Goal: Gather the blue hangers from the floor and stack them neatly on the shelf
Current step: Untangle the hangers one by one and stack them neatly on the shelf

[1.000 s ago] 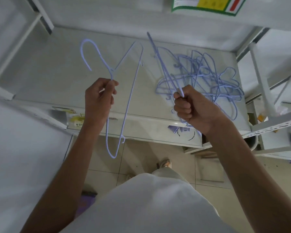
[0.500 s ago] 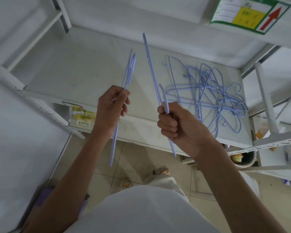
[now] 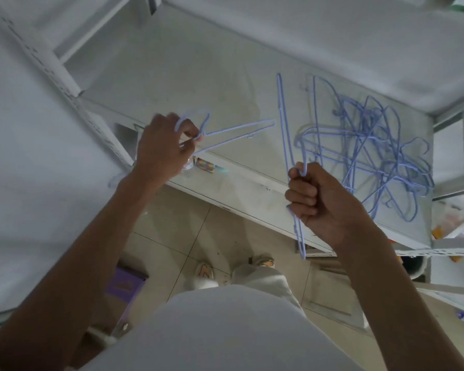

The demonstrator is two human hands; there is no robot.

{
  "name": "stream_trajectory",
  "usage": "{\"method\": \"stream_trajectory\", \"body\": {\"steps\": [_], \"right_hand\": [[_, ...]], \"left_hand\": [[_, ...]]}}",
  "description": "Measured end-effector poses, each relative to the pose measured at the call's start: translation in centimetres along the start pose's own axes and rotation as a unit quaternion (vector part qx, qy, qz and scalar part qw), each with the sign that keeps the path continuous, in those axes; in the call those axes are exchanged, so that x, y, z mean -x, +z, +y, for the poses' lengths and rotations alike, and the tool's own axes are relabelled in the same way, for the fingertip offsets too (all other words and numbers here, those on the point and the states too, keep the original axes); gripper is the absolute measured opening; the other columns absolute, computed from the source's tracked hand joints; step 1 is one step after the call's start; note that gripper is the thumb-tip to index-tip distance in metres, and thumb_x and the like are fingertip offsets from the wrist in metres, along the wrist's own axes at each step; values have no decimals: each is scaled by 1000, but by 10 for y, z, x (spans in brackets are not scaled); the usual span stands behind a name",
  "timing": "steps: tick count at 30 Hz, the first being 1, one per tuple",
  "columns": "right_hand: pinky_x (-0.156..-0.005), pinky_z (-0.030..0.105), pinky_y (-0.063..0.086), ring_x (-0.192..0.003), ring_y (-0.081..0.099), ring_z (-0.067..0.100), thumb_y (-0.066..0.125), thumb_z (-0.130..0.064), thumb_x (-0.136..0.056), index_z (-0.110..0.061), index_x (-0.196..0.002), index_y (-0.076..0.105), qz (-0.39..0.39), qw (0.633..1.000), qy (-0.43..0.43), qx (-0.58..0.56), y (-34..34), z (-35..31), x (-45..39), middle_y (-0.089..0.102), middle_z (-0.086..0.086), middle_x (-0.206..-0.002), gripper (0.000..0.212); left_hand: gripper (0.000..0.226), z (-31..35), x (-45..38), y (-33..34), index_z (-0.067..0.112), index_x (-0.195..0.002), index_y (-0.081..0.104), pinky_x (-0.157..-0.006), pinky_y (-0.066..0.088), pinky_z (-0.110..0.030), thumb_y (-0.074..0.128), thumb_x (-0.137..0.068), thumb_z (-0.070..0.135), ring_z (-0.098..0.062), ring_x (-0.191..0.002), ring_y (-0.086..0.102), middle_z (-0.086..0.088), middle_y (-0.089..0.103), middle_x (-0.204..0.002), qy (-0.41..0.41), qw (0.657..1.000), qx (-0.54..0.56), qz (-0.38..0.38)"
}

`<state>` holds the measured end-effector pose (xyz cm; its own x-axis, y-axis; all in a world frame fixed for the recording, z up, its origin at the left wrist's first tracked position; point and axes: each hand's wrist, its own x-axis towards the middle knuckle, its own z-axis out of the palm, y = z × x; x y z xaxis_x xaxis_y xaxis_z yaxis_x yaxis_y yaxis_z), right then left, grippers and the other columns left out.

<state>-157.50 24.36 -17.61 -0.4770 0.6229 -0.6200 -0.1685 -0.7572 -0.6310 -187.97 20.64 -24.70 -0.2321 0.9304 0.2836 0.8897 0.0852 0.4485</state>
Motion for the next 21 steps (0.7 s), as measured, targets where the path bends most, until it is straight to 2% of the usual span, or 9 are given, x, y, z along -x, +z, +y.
{"method": "stream_trajectory", "body": {"steps": [2,4,8,10,12,14,16,18,21], "right_hand": [[-37,18,20,-45,25,5,47,-22,-103,-17,-80,57,0,1000,1,-2,-5,0,1,30,-9,-52,26],[-38,18,19,-44,25,5,47,-21,-103,-16,-81,56,-1,1000,4,-1,-9,2,2,30,-9,-52,24],[-40,20,19,-47,24,7,48,-19,-101,-16,-82,56,5,1000,14,20,-14,7,4,28,-8,-55,20],[-41,21,18,-49,22,8,49,-19,-101,-16,-82,56,9,999,20,30,-15,9,6,28,-7,-57,20],[-43,22,17,-51,21,8,49,-20,-101,-16,-82,56,9,999,27,34,-16,10,8,28,-7,-57,20],[-44,23,16,-51,22,8,50,-21,-101,-16,-82,56,5,999,36,37,-15,10,12,28,-8,-56,21],[-45,23,15,-49,23,8,50,-22,-101,-16,-81,56,-1,998,44,37,-14,11,16,29,-8,-55,21],[-45,23,14,-48,24,7,49,-22,-102,-16,-81,56,-10,998,53,30,-11,13,19,29,-8,-54,22],[-47,23,12,-48,24,6,47,-21,-100,-17,-80,54,-36,997,69,8,-4,16,20,29,-9,-53,22]], "left_hand": [[7,-5,2,-13,28,-90,75,-65,45,-38,72,-89,33,-33,-82,62,-8,62,-89,43,996,-69,42],[7,-6,2,-25,31,-94,74,-59,47,-34,69,-91,34,-28,-76,65,0,66,-83,57,995,-80,28],[14,3,3,-35,32,-102,69,-60,54,-36,58,-97,40,-26,-73,69,4,73,-78,69,991,-112,-4],[20,10,7,-39,31,-101,69,-64,56,-36,64,-90,47,-22,-75,72,10,75,-80,79,995,-64,-25],[36,14,10,-41,30,-98,69,-70,59,-36,71,-80,61,-14,-78,72,15,73,-82,56,997,-5,-59],[40,15,14,-38,28,-95,71,-74,60,-39,71,-79,64,-13,-80,72,13,75,-86,30,995,50,-77],[28,16,17,-32,26,-95,74,-78,60,-44,67,-90,53,-15,-86,75,9,78,-90,11,987,139,-83],[22,22,20,-26,21,-98,76,-83,61,-49,60,-99,37,-18,-92,77,1,80,-98,-16,962,260,-86],[24,40,29,-11,13,-106,75,-78,63,-41,56,-105,28,-21,-89,79,-6,81,-97,-71,920,379,-72]]}}
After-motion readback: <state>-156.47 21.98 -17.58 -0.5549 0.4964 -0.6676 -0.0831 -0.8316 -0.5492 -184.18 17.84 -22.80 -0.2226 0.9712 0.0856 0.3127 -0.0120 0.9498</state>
